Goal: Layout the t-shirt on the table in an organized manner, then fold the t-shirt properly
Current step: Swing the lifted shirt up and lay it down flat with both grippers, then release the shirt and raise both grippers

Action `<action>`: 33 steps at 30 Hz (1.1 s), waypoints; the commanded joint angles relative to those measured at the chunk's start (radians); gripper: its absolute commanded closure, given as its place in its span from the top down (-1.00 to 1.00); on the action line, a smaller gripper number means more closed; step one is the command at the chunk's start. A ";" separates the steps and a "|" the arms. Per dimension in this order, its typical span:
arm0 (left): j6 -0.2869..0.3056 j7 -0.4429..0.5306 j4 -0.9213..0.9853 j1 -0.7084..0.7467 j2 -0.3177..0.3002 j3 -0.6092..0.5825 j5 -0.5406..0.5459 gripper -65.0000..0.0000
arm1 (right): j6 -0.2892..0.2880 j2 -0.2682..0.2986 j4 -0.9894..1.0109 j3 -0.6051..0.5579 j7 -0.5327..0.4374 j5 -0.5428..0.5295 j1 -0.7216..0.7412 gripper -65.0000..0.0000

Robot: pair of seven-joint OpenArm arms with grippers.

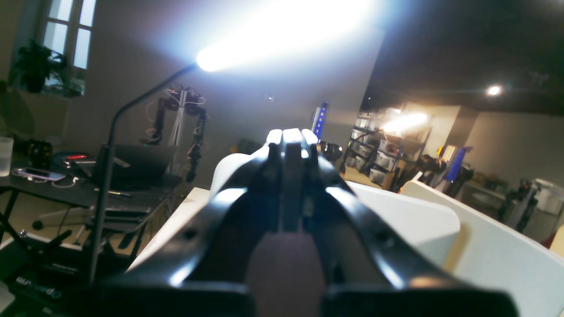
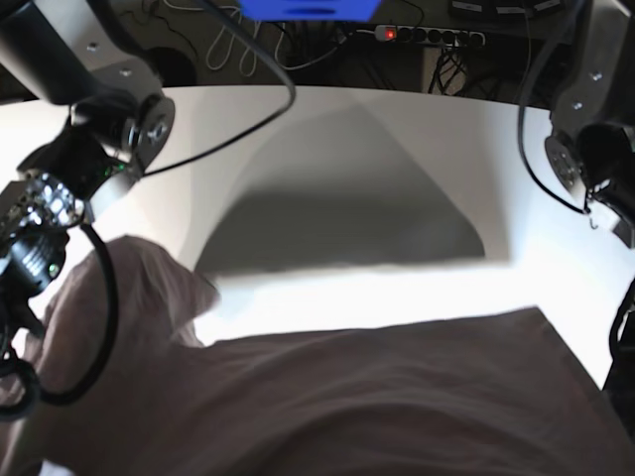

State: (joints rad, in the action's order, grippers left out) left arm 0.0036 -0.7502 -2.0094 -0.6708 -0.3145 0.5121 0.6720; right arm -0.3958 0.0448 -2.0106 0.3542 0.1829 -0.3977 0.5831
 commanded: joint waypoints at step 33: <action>0.002 0.031 0.718 -0.013 0.182 0.073 -0.148 -1.00 | -0.004 0.120 1.111 -0.097 -0.020 -0.008 0.168 -1.00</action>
State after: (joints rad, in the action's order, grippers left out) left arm -0.0036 -0.7361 -1.2716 -0.6445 -0.1219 0.5884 0.5064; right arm -0.3889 0.1555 -0.8719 0.2584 0.2054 -0.3889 0.7010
